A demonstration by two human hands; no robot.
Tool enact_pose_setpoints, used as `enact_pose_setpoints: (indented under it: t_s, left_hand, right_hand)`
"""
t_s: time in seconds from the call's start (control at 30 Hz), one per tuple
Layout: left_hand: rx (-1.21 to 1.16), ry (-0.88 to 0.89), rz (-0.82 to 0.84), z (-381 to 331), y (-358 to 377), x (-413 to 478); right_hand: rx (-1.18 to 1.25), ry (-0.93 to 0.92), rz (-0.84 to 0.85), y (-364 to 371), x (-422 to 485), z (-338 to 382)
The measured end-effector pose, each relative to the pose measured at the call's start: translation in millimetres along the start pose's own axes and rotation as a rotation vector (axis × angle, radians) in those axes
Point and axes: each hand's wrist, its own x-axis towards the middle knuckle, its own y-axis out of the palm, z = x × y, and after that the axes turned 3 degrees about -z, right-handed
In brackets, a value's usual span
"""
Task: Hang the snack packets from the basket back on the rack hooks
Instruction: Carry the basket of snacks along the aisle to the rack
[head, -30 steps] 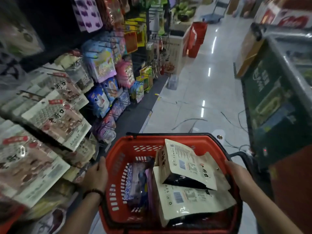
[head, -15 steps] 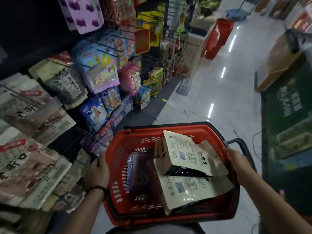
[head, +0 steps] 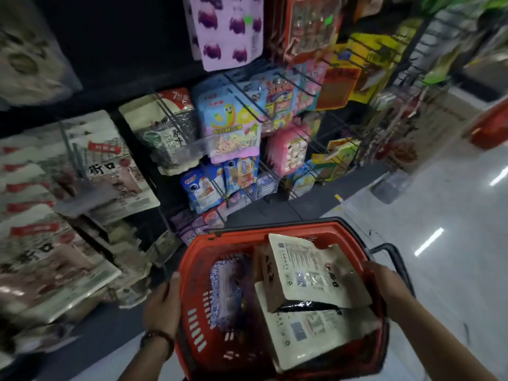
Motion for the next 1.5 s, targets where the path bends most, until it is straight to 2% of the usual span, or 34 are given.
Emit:
enact_pose_setpoints:
  t_s: [0.17, 0.27, 0.37, 0.47, 0.57, 0.67, 0.87, 0.93, 1.07, 1.27, 1.5]
  left_hand:
    - [-0.024, -0.061, 0.032, 4.4, 0.3, 21.6]
    - [0.034, 0.006, 0.063, 16.1, 2.9, 31.5]
    - [0.146, 0.008, 0.021, 29.4, 10.9, 39.3]
    - [0.142, -0.018, -0.046, 36.6, 22.6, 40.8]
    - [0.091, -0.086, -0.107, 42.8, 38.1, 33.3]
    - [0.056, -0.175, -0.189, 43.2, 60.2, 24.0]
    - [0.026, -0.399, -0.338, 55.9, 133.7, 2.8]
    - [0.001, -0.457, -0.342, 55.5, 157.0, -2.3]
    - [-0.033, -0.547, -0.309, 62.8, 194.3, 1.3]
    - [-0.09, -0.635, -0.258, 101.4, 248.8, 40.8]
    - [-0.19, -0.735, -0.145, 210.4, 328.9, 131.0]
  right_hand:
    - [-0.104, -0.061, 0.059, 23.5, 8.4, 41.8]
    - [-0.195, -0.091, 0.083, 32.8, 26.5, 57.6]
    - [-0.255, -0.094, 0.116, 40.9, 45.4, 74.0]
    - [-0.26, -0.064, 0.149, 55.2, 76.2, 88.8]
    - [-0.301, -0.036, 0.255, 70.6, 114.6, 103.4]
    - [-0.4, -0.1, 0.417, 89.0, 142.7, 117.4]
    - [-0.623, -0.144, 0.59, 121.7, 232.6, 111.0]
    - [-0.692, -0.128, 0.56, 126.3, 258.3, 102.1]
    - [-0.67, -0.051, 0.498, 126.1, 282.0, 84.7]
    - [-0.69, -0.002, 0.445, 151.3, 335.4, 21.9]
    - [-0.603, 0.105, 0.407, 209.3, 407.5, -44.2]
